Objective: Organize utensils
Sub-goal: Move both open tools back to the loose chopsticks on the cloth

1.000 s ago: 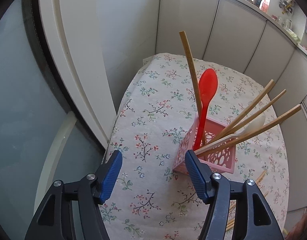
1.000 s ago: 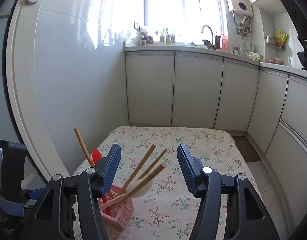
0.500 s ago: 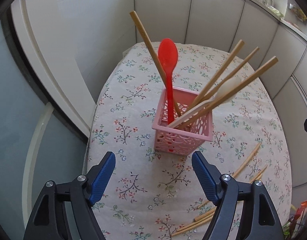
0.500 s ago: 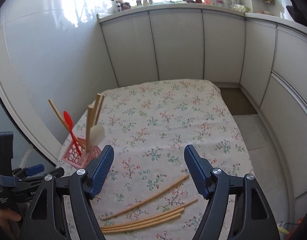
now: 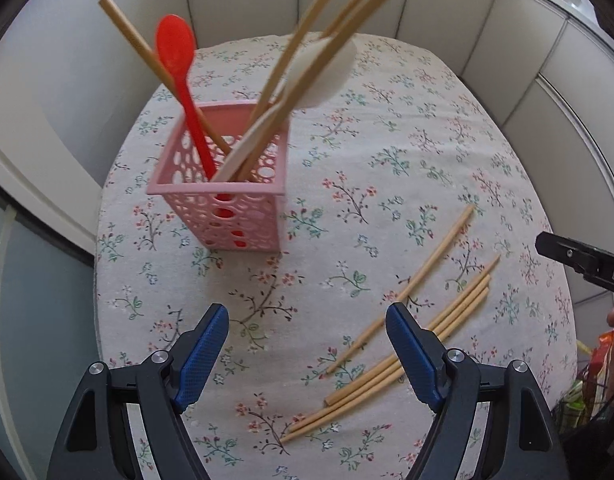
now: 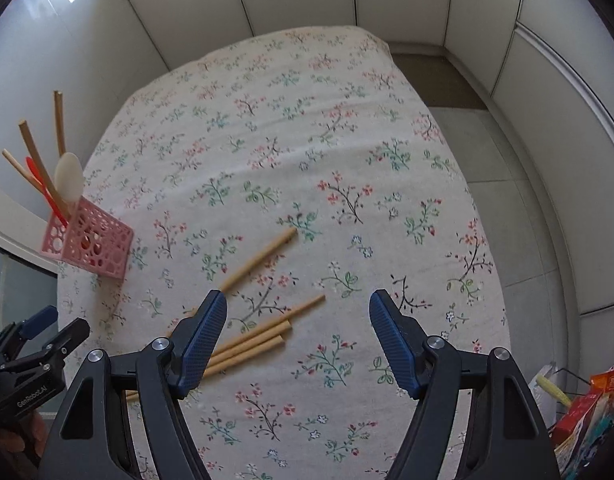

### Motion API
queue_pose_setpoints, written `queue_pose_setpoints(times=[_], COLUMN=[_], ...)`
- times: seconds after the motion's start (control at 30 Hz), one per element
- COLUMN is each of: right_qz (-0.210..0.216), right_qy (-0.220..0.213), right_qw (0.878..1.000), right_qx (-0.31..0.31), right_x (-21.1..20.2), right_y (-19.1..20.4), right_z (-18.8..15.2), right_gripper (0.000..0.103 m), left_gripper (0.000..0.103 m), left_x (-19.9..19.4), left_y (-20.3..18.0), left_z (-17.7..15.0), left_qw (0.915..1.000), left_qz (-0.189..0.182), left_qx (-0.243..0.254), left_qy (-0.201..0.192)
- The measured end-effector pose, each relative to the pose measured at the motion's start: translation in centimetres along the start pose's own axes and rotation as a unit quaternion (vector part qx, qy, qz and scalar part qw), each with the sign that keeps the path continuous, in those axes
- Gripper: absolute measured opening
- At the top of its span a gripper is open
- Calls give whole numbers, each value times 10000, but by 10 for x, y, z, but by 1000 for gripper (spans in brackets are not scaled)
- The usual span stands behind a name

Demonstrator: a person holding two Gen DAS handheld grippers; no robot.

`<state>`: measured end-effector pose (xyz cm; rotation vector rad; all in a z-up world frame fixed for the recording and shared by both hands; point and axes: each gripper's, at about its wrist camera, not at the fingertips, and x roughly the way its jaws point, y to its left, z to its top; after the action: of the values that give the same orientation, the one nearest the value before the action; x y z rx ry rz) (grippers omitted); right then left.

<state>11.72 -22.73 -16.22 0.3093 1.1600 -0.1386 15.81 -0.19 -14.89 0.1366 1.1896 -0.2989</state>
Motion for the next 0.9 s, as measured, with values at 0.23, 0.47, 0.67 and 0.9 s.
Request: queue_pose_setpoints(times=[0.23,0.47,0.67,0.9], right_qz=[-310,-572,-671,-512], right_qy=[248,443,550,724], right_qw=[9990,9974,9962,9956], right_qx=[190,57,74,307], right_x=[9,17,24,30], right_y=[-28,-43,-56,-73], right_z=[-3,-5,-4,-3], right_gripper=[76,76,76,76], left_gripper=[82,78,64,50], left_x=[19,54,73,96], left_y=[-43,-94,-112,-132], left_z=[-5,5,33,55], left_qw=[9982,9939,9945,9918], left_qz=[-56,15,-267,-548], left_qx=[538,1040,990,1155], left_qy=[266,379,207,-37])
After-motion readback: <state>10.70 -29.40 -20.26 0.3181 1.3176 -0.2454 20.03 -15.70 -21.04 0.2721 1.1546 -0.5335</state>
